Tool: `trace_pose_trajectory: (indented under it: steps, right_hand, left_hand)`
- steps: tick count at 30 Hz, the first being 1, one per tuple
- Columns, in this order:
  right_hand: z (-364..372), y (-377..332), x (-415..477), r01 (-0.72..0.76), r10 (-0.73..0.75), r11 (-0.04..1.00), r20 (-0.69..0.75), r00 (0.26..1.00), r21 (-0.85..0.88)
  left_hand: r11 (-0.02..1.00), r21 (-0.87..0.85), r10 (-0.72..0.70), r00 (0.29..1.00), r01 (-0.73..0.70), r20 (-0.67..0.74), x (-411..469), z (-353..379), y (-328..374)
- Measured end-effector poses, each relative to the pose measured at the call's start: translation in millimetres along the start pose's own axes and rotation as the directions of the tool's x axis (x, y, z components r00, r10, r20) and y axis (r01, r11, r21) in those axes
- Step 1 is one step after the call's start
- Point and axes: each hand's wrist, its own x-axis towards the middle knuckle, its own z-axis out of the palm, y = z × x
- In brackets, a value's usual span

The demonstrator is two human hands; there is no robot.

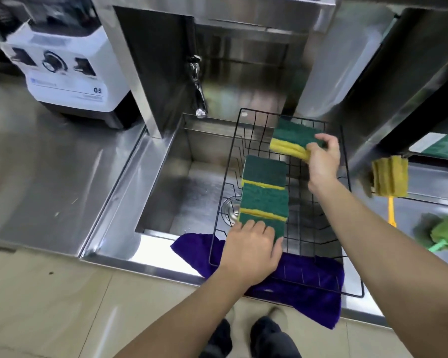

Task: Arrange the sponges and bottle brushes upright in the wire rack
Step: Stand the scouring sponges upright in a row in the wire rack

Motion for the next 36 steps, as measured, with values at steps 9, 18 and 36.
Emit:
trace_pose_trajectory:
  steps: [9, 18, 36]
  right_hand:
    - [34, 11, 9, 0.122, -0.046, 0.959, 0.280, 0.959, -0.258]
    - [31, 19, 21, 0.093, -0.018, 0.947, 0.237, 0.971, -0.308]
    - [31, 24, 16, -0.037, 0.131, 0.962, 0.340, 0.931, -0.269]
  left_hand:
    - [0.999, 0.026, 0.043, 0.999, -0.043, 0.025, 1, 0, 2]
    - [0.998, 0.033, 0.059, 0.997, -0.061, 0.045, 2, 1, 2]
    - [0.998, 0.017, 0.058, 0.998, -0.058, 0.006, 1, 2, 0]
